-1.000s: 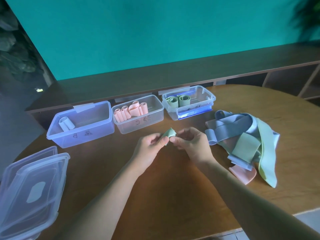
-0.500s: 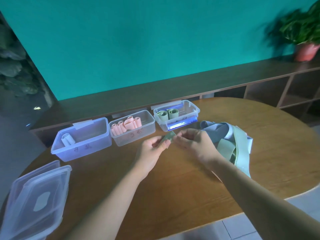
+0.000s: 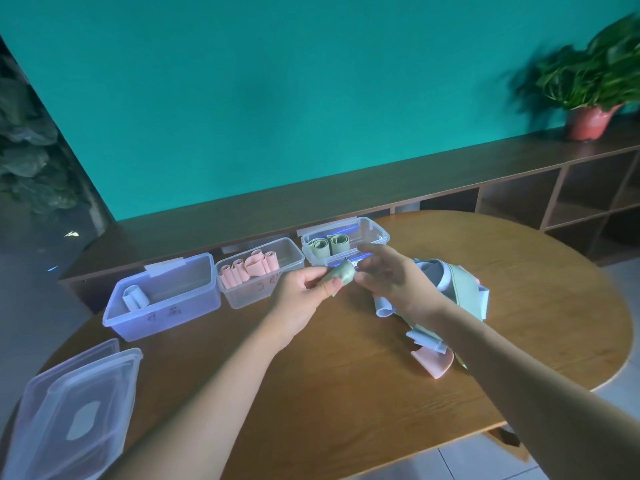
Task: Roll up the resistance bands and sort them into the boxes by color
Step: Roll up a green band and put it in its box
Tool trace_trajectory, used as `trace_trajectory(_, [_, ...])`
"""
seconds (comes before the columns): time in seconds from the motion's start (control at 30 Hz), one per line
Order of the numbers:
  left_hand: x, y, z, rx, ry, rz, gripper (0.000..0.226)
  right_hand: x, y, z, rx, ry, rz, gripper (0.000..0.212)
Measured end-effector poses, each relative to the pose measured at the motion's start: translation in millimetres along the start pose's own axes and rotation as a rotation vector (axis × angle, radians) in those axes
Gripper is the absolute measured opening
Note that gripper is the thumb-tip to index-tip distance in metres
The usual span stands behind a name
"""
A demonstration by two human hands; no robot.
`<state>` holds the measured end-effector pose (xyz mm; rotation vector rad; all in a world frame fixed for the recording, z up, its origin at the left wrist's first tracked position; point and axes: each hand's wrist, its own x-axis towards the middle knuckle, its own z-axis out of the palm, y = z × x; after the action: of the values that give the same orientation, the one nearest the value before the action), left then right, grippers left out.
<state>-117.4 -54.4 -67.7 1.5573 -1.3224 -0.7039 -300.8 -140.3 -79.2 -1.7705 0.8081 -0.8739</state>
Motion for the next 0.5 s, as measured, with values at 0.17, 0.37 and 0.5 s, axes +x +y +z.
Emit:
trace_trajectory(0.17, [26, -2, -3, 0.041, -0.025, 0.023, 0.008, 16, -5, -12, 0.202, -0.074, 0.037, 0.036])
trace_trajectory(0.37, [70, -13, 0, 0.021, -0.046, 0.007, 0.016, 62, 4, -17, 0.224, -0.041, 0.054, 0.033])
trace_trajectory(0.5, [104, -24, 6, 0.042, -0.059, 0.018, 0.017, 96, 13, -28, 0.116, -0.048, 0.056, 0.026])
